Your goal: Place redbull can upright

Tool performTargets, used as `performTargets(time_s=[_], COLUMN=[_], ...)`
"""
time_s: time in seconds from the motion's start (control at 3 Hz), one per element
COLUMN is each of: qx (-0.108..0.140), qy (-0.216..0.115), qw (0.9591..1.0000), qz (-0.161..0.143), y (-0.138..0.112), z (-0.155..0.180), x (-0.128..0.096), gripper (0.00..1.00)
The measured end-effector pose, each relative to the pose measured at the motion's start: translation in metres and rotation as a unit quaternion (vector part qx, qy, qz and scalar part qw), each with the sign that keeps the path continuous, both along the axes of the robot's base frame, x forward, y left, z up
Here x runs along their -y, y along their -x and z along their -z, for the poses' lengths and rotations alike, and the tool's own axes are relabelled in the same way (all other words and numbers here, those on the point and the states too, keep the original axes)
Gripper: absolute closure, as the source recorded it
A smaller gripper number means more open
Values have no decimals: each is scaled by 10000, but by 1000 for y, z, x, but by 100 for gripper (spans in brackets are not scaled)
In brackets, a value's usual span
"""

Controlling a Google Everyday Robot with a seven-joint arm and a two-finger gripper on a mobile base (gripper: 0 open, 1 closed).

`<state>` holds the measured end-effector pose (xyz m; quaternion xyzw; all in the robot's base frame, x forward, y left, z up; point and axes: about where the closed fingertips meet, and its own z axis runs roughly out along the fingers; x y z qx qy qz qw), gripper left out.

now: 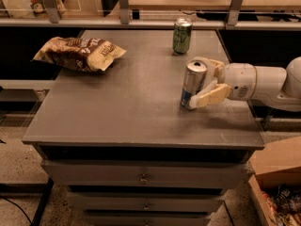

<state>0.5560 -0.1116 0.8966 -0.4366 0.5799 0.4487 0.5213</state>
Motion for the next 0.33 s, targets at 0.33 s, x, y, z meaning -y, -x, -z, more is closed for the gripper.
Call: performTargets(time_s=[0.33], qx=[0], qy=[0], qw=[10000], qz=[-1], y=[0], z=[0], x=[0], gripper=[0])
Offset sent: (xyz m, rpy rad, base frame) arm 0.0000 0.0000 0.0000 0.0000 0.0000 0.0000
